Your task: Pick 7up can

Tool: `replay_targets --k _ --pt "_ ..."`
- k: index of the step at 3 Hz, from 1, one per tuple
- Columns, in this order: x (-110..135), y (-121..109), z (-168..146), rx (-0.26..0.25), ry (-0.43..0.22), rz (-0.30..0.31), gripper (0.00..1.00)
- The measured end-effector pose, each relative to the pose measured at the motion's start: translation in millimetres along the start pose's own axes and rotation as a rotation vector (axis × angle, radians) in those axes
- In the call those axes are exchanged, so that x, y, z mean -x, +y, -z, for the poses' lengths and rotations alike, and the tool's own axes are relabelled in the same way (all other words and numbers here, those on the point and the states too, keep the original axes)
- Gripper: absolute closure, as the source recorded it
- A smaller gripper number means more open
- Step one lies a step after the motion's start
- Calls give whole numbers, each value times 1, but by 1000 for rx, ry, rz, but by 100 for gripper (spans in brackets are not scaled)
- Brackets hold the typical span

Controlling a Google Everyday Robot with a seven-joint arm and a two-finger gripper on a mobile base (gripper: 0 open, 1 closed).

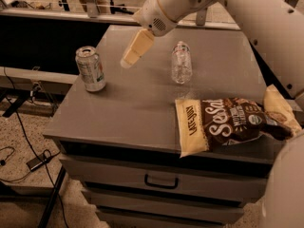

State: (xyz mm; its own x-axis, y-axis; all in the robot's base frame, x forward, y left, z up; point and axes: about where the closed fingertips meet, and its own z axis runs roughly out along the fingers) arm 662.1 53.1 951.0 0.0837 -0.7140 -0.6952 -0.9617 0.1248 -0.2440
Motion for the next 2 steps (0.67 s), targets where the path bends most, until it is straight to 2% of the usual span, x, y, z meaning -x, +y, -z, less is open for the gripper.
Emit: replay_targets --k 1,2 --pt "21 4 -31 70 -69 15 0" --pt "46 21 -68 168 -120 52 0"
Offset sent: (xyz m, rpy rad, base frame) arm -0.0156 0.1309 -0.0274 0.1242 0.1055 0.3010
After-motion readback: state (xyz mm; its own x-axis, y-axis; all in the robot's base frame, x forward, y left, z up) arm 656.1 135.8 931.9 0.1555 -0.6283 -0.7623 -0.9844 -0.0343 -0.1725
